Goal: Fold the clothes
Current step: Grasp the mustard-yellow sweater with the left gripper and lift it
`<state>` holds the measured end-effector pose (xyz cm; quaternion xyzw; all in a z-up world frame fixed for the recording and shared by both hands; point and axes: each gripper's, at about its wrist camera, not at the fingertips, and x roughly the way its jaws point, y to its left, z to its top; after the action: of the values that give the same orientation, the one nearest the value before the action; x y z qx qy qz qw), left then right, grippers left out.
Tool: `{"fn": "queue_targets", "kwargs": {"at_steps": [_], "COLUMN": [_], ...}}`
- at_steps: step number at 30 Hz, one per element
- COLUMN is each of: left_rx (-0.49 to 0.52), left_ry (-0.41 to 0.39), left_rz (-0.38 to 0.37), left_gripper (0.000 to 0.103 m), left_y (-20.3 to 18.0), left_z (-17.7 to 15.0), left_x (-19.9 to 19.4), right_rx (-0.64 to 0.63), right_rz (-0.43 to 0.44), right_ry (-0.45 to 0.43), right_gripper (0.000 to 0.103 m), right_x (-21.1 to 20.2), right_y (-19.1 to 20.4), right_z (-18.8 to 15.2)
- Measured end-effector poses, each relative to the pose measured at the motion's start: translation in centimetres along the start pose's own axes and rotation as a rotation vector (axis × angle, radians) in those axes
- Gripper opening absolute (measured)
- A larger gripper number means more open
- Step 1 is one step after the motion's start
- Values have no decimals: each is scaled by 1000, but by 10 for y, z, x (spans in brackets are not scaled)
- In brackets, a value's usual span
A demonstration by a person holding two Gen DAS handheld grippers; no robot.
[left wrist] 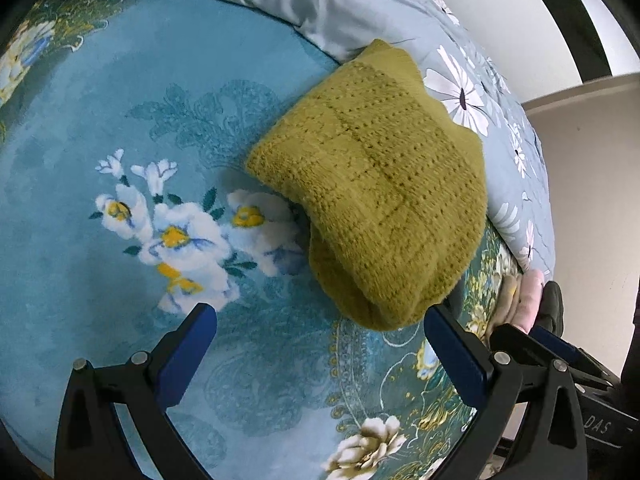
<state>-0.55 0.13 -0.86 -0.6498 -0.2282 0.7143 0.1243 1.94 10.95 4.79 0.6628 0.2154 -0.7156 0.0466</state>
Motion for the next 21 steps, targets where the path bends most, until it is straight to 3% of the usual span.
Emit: {"fn": "queue_targets", "kwargs": {"at_steps": [18, 21], "left_rx": [-86, -153], "left_ry": [56, 78], "left_rz": [-13, -39], "left_gripper": [103, 103], "left_y": [9, 15], "left_z": [17, 20], "left_x": [36, 43], "right_rx": [19, 18], "right_rz": [35, 39], "right_ry": [30, 23], "right_gripper": [102, 102], "right_x": [44, 46], "right_y": [-5, -8], "right_z": [24, 26]}}
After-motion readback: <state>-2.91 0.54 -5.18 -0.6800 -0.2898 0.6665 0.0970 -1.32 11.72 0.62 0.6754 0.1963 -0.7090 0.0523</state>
